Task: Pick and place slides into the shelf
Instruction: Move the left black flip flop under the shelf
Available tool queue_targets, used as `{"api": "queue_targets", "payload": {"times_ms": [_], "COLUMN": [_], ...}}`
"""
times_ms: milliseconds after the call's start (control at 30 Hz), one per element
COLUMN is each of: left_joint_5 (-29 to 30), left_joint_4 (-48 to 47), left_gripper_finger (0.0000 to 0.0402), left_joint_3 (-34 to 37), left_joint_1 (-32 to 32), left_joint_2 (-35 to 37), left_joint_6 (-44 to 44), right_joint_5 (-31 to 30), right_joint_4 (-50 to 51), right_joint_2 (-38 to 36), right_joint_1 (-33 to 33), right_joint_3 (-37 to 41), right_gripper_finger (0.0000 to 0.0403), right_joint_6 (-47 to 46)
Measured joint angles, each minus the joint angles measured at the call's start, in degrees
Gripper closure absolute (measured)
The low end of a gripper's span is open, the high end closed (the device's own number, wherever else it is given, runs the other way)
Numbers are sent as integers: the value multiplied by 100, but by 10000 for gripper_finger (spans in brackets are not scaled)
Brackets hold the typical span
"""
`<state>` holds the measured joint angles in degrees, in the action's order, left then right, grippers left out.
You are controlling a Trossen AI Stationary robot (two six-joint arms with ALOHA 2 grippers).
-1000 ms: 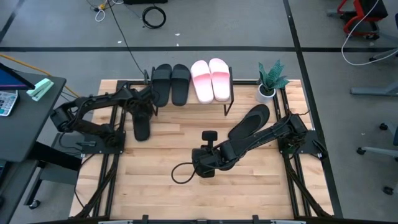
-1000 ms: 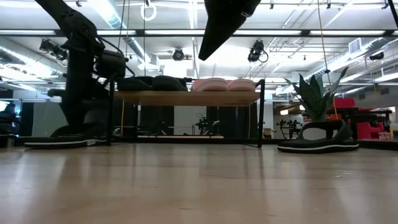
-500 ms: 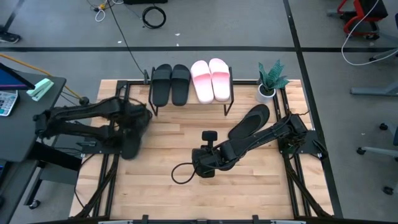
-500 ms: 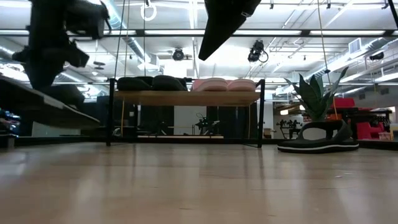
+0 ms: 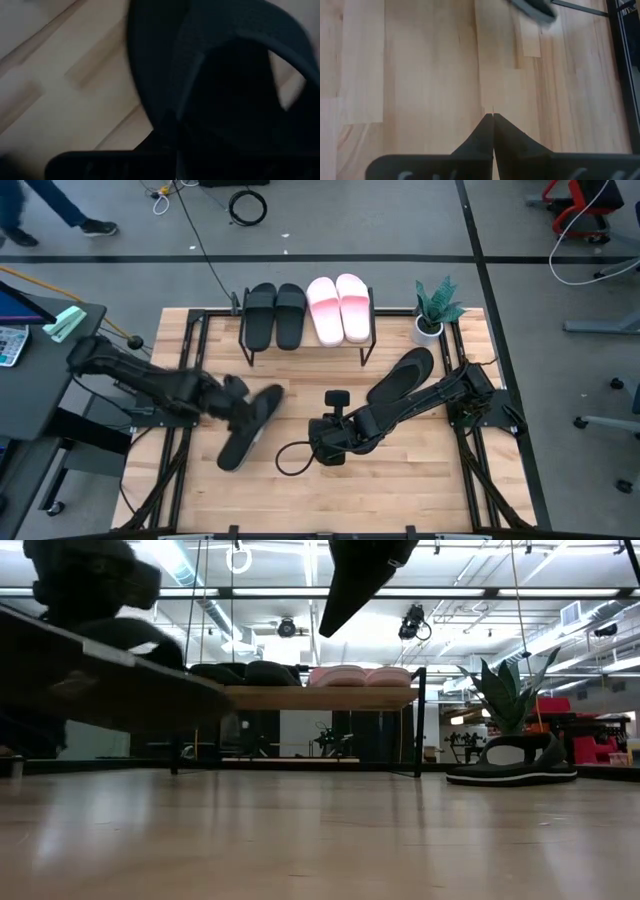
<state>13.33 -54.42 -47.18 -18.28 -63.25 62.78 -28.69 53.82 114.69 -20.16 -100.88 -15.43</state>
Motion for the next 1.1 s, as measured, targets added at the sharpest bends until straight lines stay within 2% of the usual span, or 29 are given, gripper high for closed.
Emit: {"api": "queue_targets", "payload": {"times_ms": [200, 300, 433, 600, 933, 1100], "left_joint_5": [518, 855, 1001, 1188, 1188, 655], "left_joint_4": [926, 1076, 1089, 1181, 1258, 1262], "left_gripper_finger": [397, 391, 393, 391, 306, 274], "left_joint_3": [0, 0, 0, 0, 0, 0], "left_joint_1": [-91, 157, 736, 1363, 1820, 1697], "left_joint_2": [-1179, -1720, -2108, -2183, -2181, -2181], "left_joint_6": [-62, -180, -255, -613, -700, -785], "right_joint_5": [0, 0, 0, 2, 1, 2], "right_joint_4": [-10, -16, -9, -8, -3, -2], "right_joint_2": [0, 0, 0, 0, 0, 0], "right_joint_1": [0, 0, -10, -29, -26, -26], "right_joint_3": [0, 0, 0, 0, 0, 0], "right_gripper_finger": [393, 395, 396, 393, 393, 394], "right_joint_6": [-12, -54, -152, -149, -145, -143]}}
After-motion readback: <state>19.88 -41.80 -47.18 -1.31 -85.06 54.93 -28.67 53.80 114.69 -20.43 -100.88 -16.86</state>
